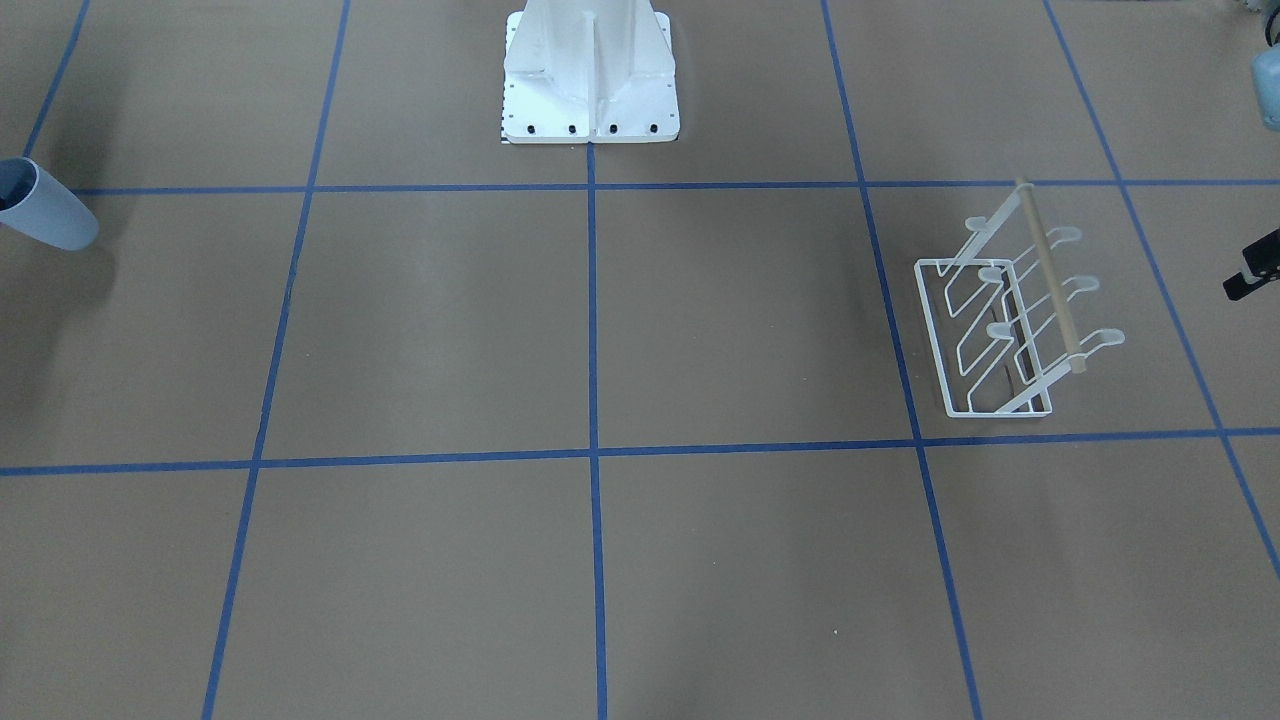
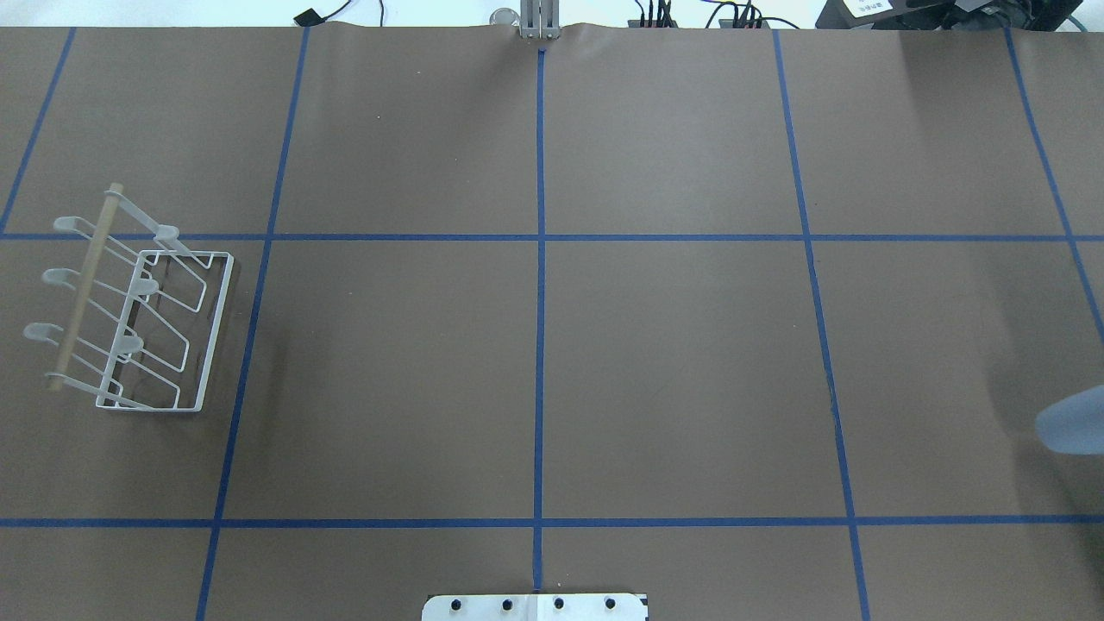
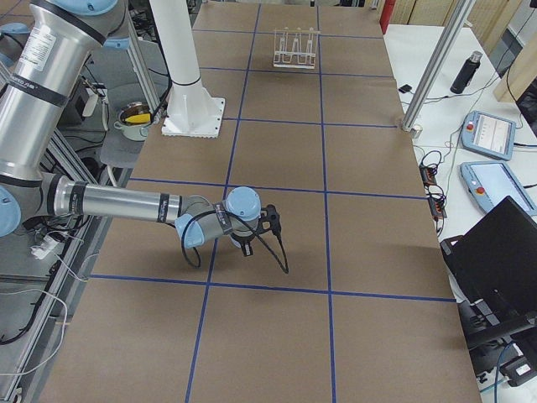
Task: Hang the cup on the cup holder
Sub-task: 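Lift the light blue cup with the right gripper and raise it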
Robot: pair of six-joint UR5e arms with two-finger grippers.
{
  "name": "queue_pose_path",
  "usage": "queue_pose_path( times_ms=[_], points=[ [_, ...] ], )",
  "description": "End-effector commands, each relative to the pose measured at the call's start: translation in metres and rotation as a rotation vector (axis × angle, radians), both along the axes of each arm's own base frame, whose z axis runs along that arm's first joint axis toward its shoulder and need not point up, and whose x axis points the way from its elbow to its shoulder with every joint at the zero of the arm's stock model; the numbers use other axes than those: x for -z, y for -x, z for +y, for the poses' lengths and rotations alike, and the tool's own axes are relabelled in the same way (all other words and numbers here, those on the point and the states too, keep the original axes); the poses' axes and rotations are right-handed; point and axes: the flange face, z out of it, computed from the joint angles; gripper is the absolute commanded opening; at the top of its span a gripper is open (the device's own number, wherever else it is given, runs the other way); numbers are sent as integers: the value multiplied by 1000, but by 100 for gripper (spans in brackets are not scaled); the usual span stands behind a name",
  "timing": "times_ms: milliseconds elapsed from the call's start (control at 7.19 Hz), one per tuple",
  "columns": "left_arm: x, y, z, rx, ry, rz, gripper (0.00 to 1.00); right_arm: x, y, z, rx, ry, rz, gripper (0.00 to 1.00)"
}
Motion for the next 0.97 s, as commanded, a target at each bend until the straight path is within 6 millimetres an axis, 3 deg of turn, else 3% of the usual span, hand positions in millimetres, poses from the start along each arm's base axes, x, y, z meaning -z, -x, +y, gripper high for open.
queue_pose_path(
  times_ms=[0, 278, 417, 556, 834],
  points=[
    [30, -21, -13, 35, 21, 22, 98, 47, 6, -46, -37, 28, -139, 0],
    [55, -64, -22, 27, -23, 64, 98, 134, 35, -139, -150, 126, -218, 0],
    [77, -103, -32, 36, -7, 91, 98, 165, 55, -167, -159, 158, -239, 0],
    [110, -127, -51, 63, 8, 124, 98, 195, 65, -194, -189, 214, -262, 0],
    [156, -157, -64, 111, 18, 135, 98, 257, 85, -217, -240, 283, -293, 0]
  ],
)
